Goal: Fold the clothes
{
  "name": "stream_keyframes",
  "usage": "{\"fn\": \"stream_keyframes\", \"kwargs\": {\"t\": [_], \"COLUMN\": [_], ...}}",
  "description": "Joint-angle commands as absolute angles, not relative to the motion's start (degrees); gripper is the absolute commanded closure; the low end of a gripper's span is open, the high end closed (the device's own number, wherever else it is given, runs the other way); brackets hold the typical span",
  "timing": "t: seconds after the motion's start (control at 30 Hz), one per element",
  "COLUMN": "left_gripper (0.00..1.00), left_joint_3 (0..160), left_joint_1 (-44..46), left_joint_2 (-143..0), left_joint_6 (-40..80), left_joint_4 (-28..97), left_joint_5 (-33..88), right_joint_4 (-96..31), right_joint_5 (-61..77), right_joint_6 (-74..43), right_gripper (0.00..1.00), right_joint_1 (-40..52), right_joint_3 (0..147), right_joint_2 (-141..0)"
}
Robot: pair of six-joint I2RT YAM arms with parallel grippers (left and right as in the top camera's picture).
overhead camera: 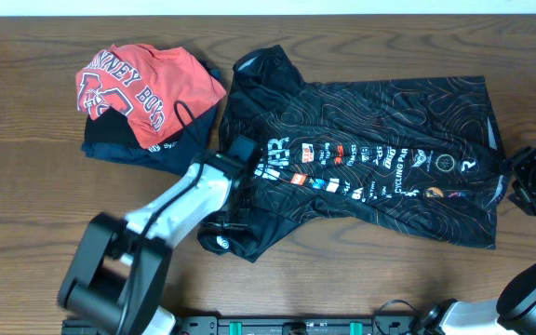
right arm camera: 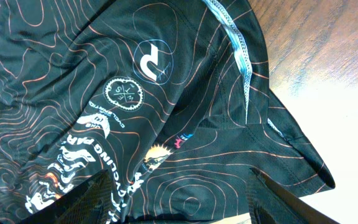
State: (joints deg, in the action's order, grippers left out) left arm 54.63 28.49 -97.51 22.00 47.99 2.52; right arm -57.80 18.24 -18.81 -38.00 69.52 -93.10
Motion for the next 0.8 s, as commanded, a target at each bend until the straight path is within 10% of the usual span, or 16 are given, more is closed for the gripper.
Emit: {"fn": "stream_keyframes", "kwargs": {"t": [0.0,0.1,0.63,0.77], "left_gripper": [0.67,0.94,0.93,0.67], "left_joint_3": [54.22,54.24,62.72,62.43], "left_joint_1": [27.92,27.92,22.46,21.8], "left_joint_2": [-101.14,-101.95,-87.46,-89.43], "left_joint_6": [19.0,18.94,13.1,13.15], "left_joint_4": [47.09,46.98,44.21,45.63], "left_joint_5": [7.03,7.05,-12.47,-12.47], "right_joint_4": [-57.84,-57.87,-57.69,-57.87], "right_joint_5": [18.28,18.28,18.26,18.26], "right_joint_6": [-17.96,-17.96,-17.96,-17.96], "right_gripper": [0.32,0.32,0.33,0.33], "right_joint_1": [-37.43,-37.43,-37.43,-37.43], "right_joint_3": [69.52,69.52,69.52,69.52], "right_joint_2": [-92.9,-92.9,-92.9,-92.9]}}
